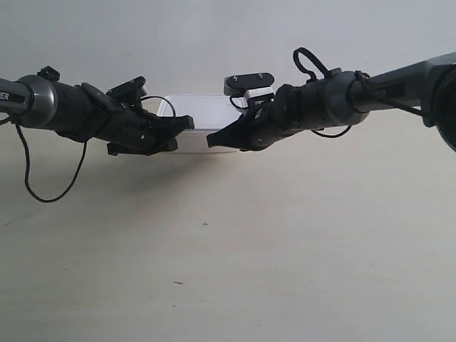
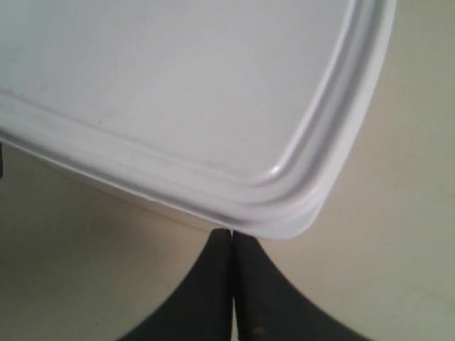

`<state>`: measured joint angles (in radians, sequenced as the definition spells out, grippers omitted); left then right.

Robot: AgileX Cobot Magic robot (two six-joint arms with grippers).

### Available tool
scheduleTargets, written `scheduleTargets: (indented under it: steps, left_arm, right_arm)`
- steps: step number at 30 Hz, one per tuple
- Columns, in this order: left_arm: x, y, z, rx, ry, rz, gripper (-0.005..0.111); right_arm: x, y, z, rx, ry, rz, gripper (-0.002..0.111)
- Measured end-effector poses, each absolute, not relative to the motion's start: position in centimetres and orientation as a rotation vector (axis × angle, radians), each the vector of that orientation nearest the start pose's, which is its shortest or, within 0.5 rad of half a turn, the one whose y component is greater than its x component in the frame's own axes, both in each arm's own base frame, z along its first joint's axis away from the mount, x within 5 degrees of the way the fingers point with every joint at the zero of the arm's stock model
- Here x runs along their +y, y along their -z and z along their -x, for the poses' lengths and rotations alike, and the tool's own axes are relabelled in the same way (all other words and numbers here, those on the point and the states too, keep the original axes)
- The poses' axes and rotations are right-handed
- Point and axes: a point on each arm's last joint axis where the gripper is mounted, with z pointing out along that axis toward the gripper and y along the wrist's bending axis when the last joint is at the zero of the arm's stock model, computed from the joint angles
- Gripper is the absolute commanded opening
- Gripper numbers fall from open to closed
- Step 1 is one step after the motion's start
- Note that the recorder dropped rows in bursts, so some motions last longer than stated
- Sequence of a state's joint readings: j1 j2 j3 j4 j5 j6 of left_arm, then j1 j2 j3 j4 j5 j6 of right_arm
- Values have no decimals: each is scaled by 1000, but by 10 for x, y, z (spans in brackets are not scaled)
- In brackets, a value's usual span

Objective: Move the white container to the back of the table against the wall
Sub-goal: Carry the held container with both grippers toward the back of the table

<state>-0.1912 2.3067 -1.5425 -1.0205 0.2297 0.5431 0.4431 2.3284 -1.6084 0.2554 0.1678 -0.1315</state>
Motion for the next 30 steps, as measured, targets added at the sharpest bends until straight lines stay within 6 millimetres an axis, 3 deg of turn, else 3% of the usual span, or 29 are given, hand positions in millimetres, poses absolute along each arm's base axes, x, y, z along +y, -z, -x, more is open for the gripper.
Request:
scheduleTargets:
  steps: [7,22,30]
  left_arm:
    - [-112,-102,-482,2400,541,207,0]
    - [-105,-98,-497,2378,532,181,0]
    - [-104,-99,-505,2367,555,173,0]
  right_arm:
    - [217,-106,-466,2354,-309,419,0]
    - [221,-111,-477,2318,-287,462,0]
    - [222,-101,-482,2352,-266,498,0]
